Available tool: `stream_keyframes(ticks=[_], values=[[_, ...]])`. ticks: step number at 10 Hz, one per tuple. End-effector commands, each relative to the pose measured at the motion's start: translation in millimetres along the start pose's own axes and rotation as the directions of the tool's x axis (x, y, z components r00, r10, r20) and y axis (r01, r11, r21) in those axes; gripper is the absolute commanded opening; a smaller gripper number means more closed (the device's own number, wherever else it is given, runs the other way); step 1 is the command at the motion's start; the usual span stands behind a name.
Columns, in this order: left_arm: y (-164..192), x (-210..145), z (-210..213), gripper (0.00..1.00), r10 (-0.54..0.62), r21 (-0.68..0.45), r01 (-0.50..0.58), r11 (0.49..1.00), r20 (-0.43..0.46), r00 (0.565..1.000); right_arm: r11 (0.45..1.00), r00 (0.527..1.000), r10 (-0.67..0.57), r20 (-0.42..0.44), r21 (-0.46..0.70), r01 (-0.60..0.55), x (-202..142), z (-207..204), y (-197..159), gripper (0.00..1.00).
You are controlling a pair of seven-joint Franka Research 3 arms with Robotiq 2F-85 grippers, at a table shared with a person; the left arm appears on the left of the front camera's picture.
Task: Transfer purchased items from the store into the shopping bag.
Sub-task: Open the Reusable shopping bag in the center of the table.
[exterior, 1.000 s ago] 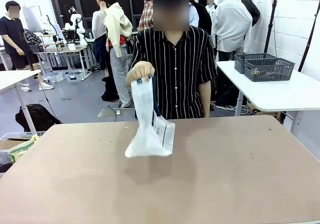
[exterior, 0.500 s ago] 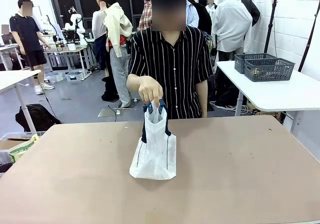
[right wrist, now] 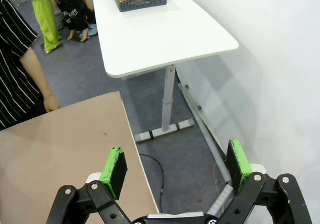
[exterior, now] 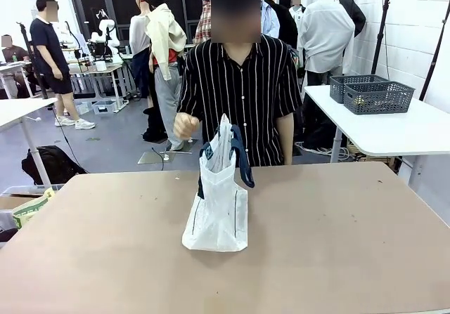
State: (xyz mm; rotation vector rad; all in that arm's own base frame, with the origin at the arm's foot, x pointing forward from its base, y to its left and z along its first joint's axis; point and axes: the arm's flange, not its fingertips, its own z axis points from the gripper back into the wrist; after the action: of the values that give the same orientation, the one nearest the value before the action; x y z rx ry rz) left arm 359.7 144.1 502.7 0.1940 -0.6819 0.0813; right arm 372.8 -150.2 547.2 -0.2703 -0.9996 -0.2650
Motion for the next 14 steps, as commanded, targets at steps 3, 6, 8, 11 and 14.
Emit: stream_keyframes(ticks=[3,6,8,11,14], values=[[-17,14,-2,1.0,-0.006,-0.07,0.006,0.998,0.006,1.0,1.0,1.0,0.0,0.0,0.0,0.0,0,0,0,1.0],[-89,63,12,1.0,-0.154,-0.277,0.184,0.943,0.126,0.98,0.978,0.995,0.085,-0.048,0.196,-0.074,27,19,101,1.0],[-132,92,20,1.0,-0.208,-0.387,0.268,0.882,0.19,0.96,0.943,0.977,0.189,-0.103,0.296,-0.151,28,43,170,1.0],[-144,77,34,1.0,-0.185,-0.305,0.231,0.924,0.173,0.967,0.957,0.984,0.171,-0.05,0.247,-0.153,21,36,157,1.0],[-170,89,29,1.0,-0.162,-0.384,0.214,0.898,0.165,0.973,0.948,0.981,0.178,-0.072,0.279,-0.152,25,41,166,1.0]])
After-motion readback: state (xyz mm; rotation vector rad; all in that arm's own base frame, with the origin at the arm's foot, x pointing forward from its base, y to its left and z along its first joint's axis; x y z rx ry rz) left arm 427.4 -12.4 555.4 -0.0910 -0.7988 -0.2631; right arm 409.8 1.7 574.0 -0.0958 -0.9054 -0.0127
